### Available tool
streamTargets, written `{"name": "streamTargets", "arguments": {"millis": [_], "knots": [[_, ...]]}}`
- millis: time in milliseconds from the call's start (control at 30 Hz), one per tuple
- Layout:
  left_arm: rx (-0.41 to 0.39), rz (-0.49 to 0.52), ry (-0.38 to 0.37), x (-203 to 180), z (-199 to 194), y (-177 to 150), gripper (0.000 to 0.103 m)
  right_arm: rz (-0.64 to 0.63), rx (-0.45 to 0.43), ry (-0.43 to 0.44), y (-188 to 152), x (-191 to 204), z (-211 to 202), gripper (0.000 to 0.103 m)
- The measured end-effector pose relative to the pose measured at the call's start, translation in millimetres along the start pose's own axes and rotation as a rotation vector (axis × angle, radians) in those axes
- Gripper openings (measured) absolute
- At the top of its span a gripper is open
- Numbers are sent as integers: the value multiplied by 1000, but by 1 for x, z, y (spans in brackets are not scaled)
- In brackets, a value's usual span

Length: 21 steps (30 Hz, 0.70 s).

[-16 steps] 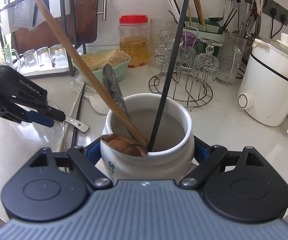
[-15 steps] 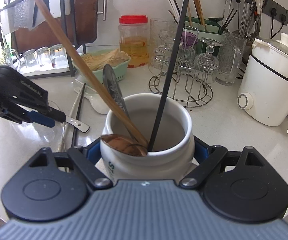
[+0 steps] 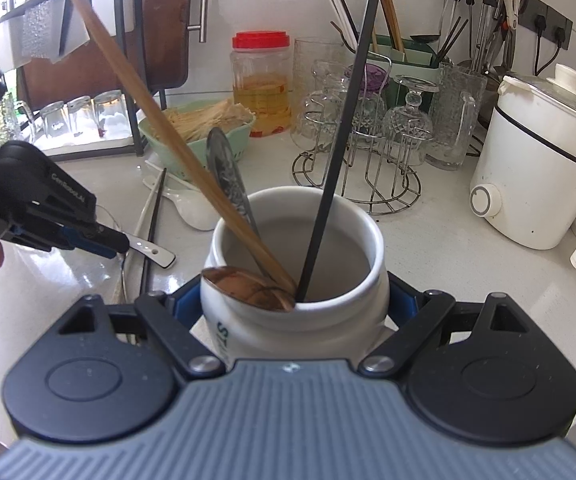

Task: Organize utensils
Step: 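Close the left gripper on the metal fork beside the white spoon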

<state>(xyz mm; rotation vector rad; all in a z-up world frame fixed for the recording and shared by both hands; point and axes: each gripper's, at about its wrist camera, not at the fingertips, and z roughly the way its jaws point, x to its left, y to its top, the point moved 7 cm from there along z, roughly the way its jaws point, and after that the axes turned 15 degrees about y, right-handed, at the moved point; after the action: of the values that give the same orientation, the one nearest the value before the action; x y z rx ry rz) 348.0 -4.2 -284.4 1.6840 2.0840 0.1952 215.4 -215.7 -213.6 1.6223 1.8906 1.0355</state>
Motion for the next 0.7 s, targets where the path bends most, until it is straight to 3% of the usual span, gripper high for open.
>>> {"name": "streamTargets", "arguments": {"millis": [567,700], "knots": [[-59,36,1,-4,-23,-3,1,-15,-5,11,0,-1,-1,91],[-65,3,14,-1,-24,-4,1,-23,-7,22,0,-1,-1,91]]}}
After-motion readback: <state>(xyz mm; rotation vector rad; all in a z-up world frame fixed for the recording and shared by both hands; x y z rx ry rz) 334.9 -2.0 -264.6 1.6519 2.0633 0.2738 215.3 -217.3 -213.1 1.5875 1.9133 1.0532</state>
